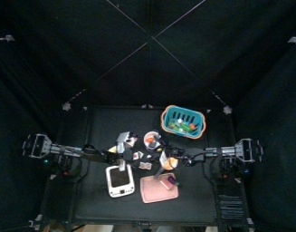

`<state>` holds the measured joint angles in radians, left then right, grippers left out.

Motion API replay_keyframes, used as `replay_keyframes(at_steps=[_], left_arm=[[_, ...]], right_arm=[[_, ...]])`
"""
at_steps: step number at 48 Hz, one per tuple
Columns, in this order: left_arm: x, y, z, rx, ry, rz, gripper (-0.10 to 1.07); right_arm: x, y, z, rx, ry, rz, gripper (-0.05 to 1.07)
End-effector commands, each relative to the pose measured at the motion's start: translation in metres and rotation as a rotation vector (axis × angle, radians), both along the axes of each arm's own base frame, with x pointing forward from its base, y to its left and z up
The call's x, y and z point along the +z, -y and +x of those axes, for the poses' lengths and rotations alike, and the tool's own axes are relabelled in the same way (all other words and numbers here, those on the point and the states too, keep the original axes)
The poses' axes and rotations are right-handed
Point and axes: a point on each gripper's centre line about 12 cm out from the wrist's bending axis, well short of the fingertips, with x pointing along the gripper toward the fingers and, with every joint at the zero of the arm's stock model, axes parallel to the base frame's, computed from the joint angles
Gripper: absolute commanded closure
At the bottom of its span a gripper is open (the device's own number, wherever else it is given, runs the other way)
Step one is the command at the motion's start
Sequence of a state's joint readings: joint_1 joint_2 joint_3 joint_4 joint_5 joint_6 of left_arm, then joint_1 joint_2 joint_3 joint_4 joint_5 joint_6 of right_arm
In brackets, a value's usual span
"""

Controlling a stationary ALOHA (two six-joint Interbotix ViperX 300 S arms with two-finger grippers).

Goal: Handover sushi

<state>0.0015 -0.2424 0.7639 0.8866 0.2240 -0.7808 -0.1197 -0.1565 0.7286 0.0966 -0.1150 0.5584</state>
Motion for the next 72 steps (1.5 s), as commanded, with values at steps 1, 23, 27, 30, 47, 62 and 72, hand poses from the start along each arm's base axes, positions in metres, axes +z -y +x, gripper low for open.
replay_keyframes(at_steps=[1, 23, 27, 30, 47, 62, 72], left_arm=[[0.016, -0.005, 0.011, -0.01, 0.057, 0.013, 0.34], [0.019, -0.013, 0.036, -0.025, 0.072, 0.042, 0.34], [0.021, -0.014, 0.04, -0.031, 0.078, 0.053, 0.34], [0.024, -0.014, 0.043, -0.036, 0.085, 0.063, 0.34], [0.027, -0.014, 0.054, -0.045, 0.097, 0.074, 0.34], [0.03, -0.014, 0.056, -0.049, 0.103, 0.081, 0.34], [0.03, -0.014, 0.056, -0.049, 0.103, 0.081, 0.33]], right_arm=[[0.023, 0.002, 0.003, -0.016, 0.088, 0.003, 0.0], [0.031, 0.013, 0.005, -0.104, 0.199, 0.071, 0.0], [0.031, 0.013, 0.006, -0.106, 0.198, 0.073, 0.0], [0.029, 0.013, 0.006, -0.108, 0.194, 0.078, 0.0], [0.026, 0.019, 0.005, -0.121, 0.186, 0.072, 0.01], [0.022, 0.018, 0.004, -0.125, 0.173, 0.08, 0.19], [0.018, 0.021, 0.004, -0.134, 0.162, 0.083, 0.37]])
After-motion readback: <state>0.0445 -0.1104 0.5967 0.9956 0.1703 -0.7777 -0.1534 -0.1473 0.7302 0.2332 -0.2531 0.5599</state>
